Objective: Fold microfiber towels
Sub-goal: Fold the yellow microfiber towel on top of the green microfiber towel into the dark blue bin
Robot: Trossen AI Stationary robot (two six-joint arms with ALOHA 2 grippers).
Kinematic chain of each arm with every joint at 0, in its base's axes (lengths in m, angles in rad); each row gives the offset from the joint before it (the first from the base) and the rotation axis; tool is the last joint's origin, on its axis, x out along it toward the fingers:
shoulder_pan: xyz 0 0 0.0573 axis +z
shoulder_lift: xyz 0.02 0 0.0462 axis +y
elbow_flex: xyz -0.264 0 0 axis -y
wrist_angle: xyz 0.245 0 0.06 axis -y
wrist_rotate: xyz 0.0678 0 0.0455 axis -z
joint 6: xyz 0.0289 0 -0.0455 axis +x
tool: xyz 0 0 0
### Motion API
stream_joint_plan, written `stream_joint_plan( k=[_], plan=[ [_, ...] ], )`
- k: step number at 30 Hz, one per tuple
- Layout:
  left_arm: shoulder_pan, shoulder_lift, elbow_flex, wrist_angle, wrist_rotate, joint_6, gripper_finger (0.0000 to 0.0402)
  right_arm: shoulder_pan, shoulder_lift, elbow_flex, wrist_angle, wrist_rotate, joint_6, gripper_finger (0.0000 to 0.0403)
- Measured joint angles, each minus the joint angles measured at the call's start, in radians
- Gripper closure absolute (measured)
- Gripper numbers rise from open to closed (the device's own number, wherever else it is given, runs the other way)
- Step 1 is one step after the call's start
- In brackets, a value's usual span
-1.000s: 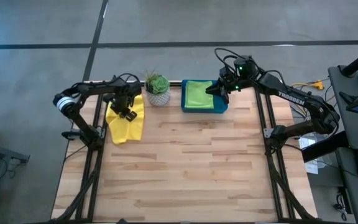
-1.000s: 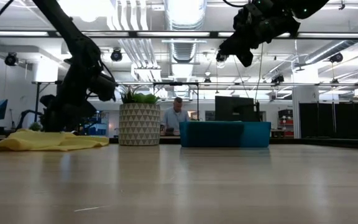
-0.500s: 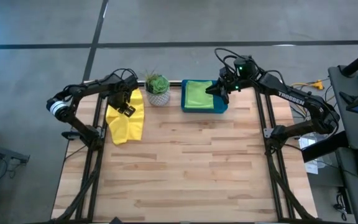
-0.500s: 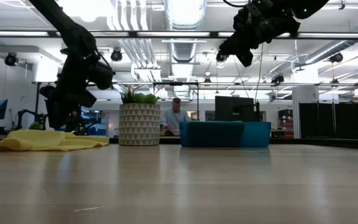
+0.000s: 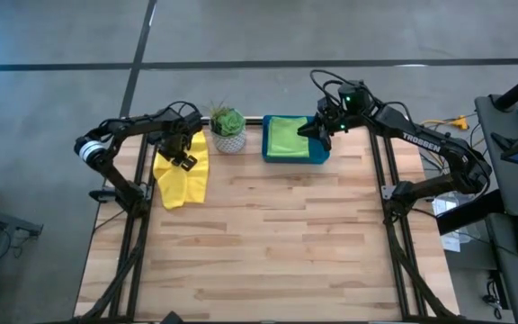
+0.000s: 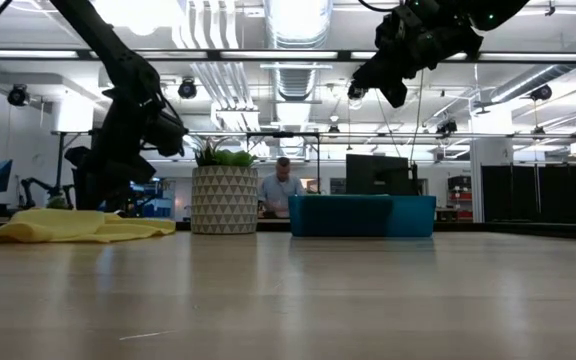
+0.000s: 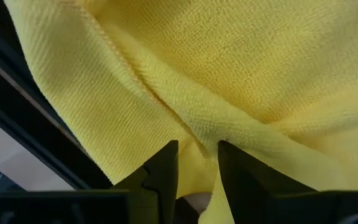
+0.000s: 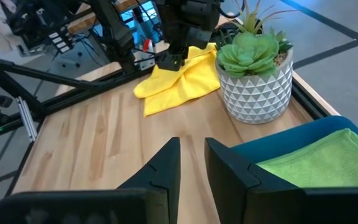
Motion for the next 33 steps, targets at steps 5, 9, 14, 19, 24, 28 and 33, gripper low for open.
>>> stream_joint_plan(
  k=[5, 9, 14, 19, 24, 28, 33],
  plan=[
    [0.0, -0.024, 0.0, -0.016, -0.038, -0.026, 0.0303, 0.002, 0.0, 0.0, -0.002, 0.0, 0.011, 0.0335],
    [0.0, -0.021, -0.009, 0.006, -0.04, -0.026, 0.0303, 0.002, 0.0, 0.0, -0.002, 0.0, 0.011, 0.0335],
    [0.0, 0.007, -0.01, 0.042, -0.035, -0.026, 0.0303, 0.002, 0.0, 0.0, -0.002, 0.0, 0.009, 0.0335],
    [0.0, 0.052, -0.01, 0.051, -0.035, -0.026, 0.0303, 0.002, 0.0, 0.0, -0.002, 0.0, 0.01, 0.0335],
    [0.0, 0.086, -0.011, 0.045, -0.046, -0.025, 0.0303, 0.002, 0.0, 0.0, -0.002, 0.0, 0.011, 0.0335],
    [0.0, 0.088, -0.011, 0.044, -0.05, -0.015, 0.0314, 0.002, 0.0, 0.0, -0.002, 0.0, 0.015, 0.0335],
    [0.0, 0.056, -0.011, 0.022, -0.05, 0.001, 0.0376, 0.002, 0.0, 0.0, -0.002, 0.0, 0.015, 0.0335]
  ],
)
